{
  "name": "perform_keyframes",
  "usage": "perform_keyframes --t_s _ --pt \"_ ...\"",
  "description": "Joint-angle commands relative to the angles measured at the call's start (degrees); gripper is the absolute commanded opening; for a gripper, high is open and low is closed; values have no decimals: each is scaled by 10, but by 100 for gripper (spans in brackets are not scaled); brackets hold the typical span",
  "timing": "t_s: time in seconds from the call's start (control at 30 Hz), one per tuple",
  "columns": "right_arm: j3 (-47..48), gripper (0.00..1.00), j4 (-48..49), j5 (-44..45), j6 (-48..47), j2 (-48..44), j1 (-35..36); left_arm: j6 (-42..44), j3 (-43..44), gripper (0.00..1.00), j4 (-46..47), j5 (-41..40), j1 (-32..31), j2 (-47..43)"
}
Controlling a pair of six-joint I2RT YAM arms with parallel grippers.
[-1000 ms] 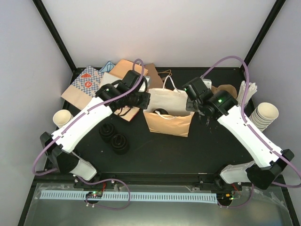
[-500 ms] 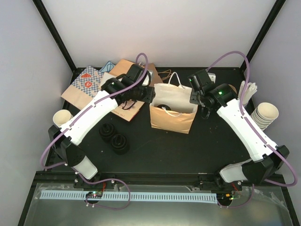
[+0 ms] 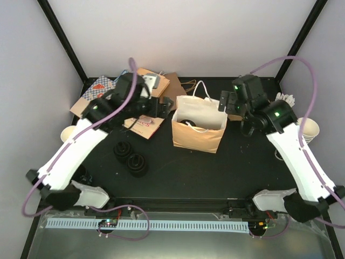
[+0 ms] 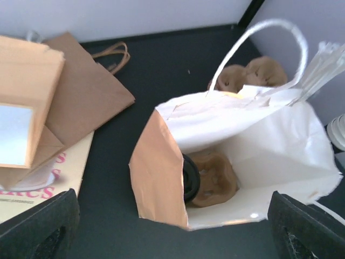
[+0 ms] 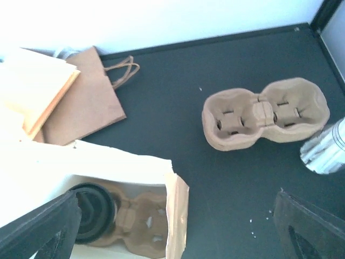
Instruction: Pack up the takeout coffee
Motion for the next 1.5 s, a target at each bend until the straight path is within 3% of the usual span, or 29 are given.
perform_keyframes --t_s 0.0,0.4,0.83,1.1,1.33,1.47 --pt "-19 100 43 -54 -53 -75 -4 8 -27 99 -40 -52 11 -85" --pt "-262 100 150 -107 -41 -289 -4 -16 -206 99 -125 -46 105 -246" --pt "-513 100 222 -117 26 -422 -4 -65 -344 99 -154 -71 140 -301" --pt "-562 100 231 -103 65 -446 -4 -90 -386 99 -142 -86 147 -288" --pt "-524 100 179 -85 102 -399 -4 -75 -437 99 -80 -16 147 -281" --pt "-494 100 167 -105 74 -366 -4 -70 -463 99 -41 17 147 -287"
